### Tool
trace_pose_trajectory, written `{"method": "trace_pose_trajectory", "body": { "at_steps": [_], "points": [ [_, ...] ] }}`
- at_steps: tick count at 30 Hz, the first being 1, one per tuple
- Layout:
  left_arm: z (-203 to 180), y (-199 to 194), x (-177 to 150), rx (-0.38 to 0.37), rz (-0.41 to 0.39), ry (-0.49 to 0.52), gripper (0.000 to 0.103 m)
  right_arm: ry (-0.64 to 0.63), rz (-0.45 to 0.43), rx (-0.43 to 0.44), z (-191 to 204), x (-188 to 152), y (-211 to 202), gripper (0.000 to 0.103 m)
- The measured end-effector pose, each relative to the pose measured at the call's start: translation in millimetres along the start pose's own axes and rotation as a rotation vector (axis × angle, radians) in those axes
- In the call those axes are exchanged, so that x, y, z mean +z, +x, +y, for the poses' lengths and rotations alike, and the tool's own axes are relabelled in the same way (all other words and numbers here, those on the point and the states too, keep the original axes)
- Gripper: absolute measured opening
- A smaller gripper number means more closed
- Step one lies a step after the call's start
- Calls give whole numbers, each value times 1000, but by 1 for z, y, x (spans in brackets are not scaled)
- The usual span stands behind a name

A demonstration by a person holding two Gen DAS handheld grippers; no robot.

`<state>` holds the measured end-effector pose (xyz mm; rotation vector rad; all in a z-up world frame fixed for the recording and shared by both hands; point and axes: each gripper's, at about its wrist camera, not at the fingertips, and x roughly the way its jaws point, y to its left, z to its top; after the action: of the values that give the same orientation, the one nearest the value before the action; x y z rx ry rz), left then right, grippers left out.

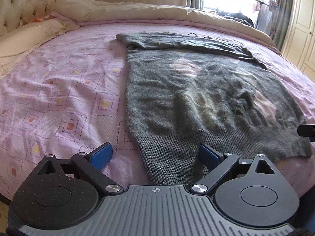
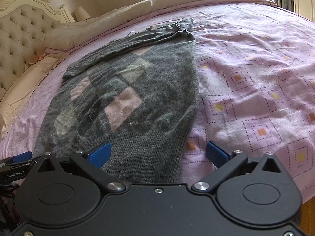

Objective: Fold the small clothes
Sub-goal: 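Move both grippers to the ribbed hem of the sweater, then close the left gripper on the hem while the right gripper closes on it too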

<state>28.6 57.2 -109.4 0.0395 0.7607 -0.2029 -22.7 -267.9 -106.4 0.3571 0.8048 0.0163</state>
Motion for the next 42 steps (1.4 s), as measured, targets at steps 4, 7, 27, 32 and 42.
{"method": "trace_pose_trajectory", "body": {
  "at_steps": [4, 7, 27, 32, 42],
  "points": [
    [-1, -2, -6, 2, -21, 11, 96, 8, -36, 12, -1, -7, -2, 103],
    [0, -3, -8, -8, -33, 9, 96, 8, -51, 11, -1, -9, -2, 103],
    [-2, -3, 6, -172, -9, -49, 60, 119, -69, 170, -20, -12, -11, 103],
    [-1, -4, 4, -172, -15, -44, 53, 126, -60, 189, -19, -11, -10, 89],
    [16, -10, -1, -188, -21, -134, 34, 140, -30, 180, -23, -13, -3, 20]
  ]
}}
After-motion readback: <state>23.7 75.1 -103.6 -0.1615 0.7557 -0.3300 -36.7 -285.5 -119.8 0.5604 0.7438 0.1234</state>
